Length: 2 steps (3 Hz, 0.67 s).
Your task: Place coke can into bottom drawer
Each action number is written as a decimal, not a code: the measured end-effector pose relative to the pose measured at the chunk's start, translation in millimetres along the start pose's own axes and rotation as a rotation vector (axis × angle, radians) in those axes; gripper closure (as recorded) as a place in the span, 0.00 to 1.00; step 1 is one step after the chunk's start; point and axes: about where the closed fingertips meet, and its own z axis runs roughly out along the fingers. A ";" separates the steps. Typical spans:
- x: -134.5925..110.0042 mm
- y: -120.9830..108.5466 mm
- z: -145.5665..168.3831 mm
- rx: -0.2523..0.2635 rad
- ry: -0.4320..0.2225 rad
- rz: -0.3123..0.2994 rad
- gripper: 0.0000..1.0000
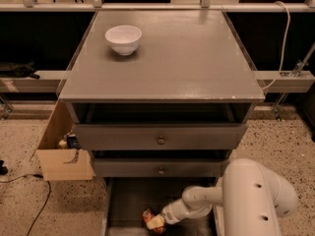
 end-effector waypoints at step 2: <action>0.1 0.1 0.1 0.000 0.000 0.000 0.00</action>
Offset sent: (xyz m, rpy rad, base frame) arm 0.0000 0.0000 0.0000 0.0000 0.0000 0.0000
